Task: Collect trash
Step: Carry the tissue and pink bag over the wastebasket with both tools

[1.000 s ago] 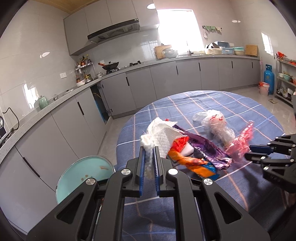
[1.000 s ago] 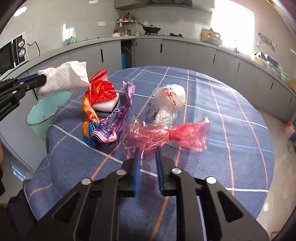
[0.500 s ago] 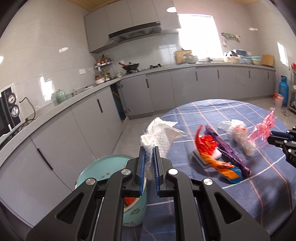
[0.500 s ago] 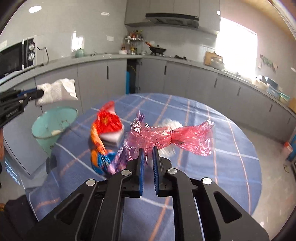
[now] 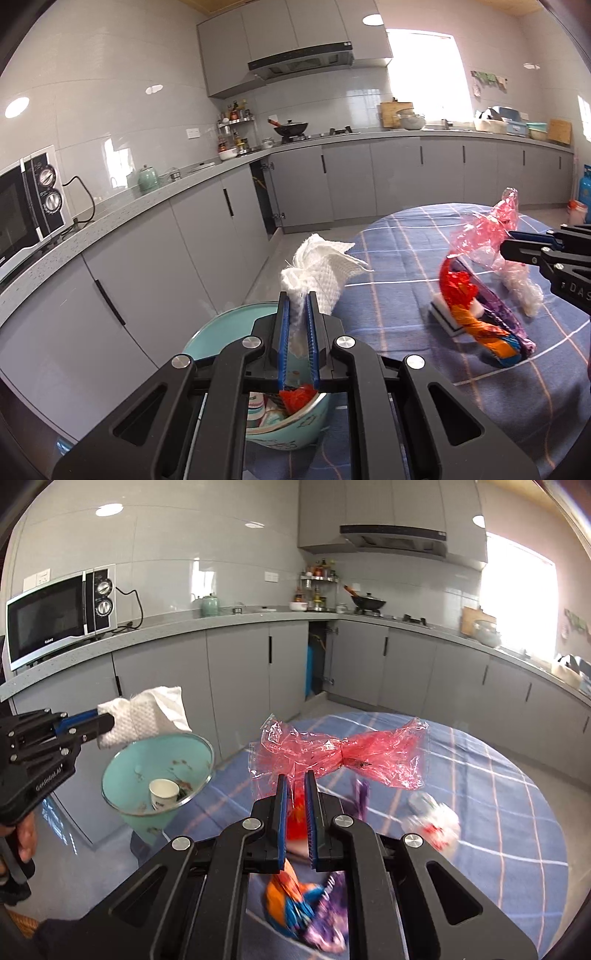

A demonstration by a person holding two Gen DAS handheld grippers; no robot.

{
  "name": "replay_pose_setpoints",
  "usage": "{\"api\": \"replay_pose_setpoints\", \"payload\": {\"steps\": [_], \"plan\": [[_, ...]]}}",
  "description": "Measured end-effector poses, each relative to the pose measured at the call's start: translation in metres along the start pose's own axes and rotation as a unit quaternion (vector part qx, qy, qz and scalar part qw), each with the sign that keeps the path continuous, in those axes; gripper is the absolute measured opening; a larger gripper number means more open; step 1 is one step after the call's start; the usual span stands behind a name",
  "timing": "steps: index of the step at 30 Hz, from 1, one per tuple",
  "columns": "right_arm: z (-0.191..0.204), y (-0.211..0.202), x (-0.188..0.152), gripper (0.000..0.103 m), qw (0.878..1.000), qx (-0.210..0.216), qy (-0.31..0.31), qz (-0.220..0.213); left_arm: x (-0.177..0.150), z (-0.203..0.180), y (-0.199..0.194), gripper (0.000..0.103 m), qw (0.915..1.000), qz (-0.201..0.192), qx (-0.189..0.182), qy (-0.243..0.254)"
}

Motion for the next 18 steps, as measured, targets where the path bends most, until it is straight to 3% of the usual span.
{"api": "replay_pose_setpoints", "payload": {"steps": [18], "plan": [[0.058, 0.052, 0.04, 0.01, 0.998, 0.06, -0.032, -0.015, -0.001, 0.078, 0.022, 0.01, 0.997, 0.012, 0.054, -0.054]]}}
Point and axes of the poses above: each gripper's, at about its wrist camera, not at the fingertips, and y roughly the way its jaws point, z to its left, x to its top, the point moved 10 cm from there along y, roughly the way its jaws point, and after that the axes turned 1 degree about -y, right-handed, at the moved point
